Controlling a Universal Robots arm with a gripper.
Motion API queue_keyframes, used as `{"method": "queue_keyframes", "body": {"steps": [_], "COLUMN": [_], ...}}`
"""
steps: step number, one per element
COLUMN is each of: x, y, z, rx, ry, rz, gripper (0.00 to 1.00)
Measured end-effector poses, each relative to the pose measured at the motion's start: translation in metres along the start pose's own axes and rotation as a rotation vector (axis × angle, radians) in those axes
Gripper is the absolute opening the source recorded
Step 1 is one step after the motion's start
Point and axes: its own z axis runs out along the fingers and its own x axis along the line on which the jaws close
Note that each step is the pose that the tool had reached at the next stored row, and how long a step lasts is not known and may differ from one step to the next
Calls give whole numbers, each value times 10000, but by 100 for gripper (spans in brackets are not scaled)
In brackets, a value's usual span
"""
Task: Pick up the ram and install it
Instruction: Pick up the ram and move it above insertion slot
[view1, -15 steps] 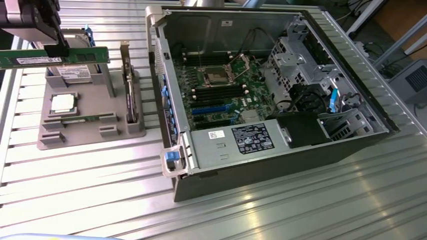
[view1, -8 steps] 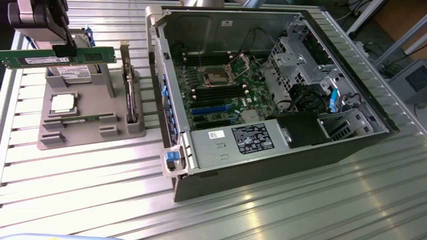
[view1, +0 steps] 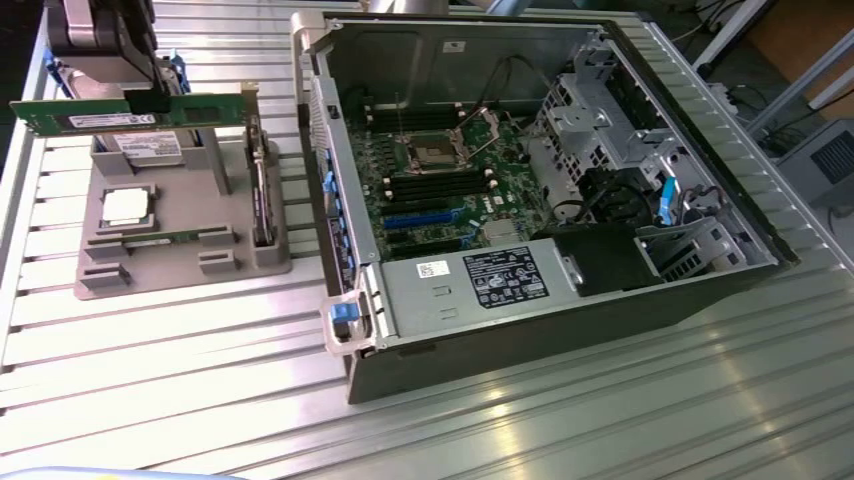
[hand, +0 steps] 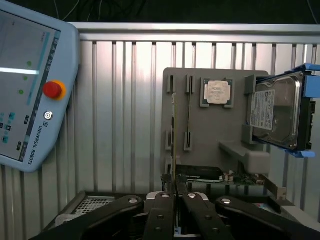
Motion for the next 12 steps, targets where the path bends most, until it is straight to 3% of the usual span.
{"method": "queue_keyframes", "body": {"steps": [12], "x": [3], "y": [-168], "z": [1], "rx": [-2], "ry": [69], "rz": [0], "gripper": [12]}}
